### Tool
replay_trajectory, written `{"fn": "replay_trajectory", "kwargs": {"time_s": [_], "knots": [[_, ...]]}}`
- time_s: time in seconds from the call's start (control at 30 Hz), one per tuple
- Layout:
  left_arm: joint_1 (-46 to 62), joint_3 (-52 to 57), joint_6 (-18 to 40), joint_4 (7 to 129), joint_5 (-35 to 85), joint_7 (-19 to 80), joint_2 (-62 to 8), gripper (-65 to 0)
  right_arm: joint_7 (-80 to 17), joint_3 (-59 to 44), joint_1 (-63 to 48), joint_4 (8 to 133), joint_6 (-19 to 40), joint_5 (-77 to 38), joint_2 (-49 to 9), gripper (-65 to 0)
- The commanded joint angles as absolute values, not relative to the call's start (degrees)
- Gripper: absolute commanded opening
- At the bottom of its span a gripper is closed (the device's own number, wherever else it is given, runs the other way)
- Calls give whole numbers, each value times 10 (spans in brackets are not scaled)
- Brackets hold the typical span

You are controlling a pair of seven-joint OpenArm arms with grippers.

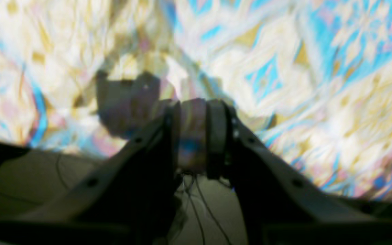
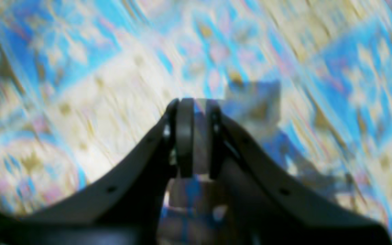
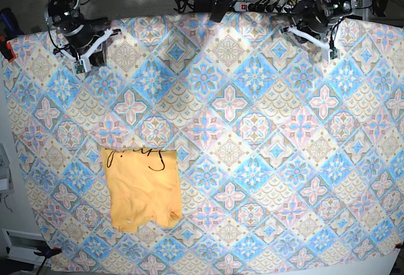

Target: Fold the T-shirt properly

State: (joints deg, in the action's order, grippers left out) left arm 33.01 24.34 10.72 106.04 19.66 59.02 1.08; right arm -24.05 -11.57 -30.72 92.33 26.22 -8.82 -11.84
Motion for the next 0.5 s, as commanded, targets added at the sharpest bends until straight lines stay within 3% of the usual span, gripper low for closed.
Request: {"fn": "replay_trajectory", "kwargs": {"time_s": [0.0,0.23,0.37,0.47], "knots": [[340,245,108,1071,204,584,8,-520,-226,-124,-318,938,262,-95,-124,-583],[399,244,108,1072,211,584,8,-523,-223,-141,-407,945,262,-95,-124,-583],[425,244,108,1072,211,584,8,-575,-223,-141,-439,945,262,-95,-124,-587],[445,244,108,1072,211,584,8,-586,-223,-141,-465,945,262,-95,-124,-626]]}}
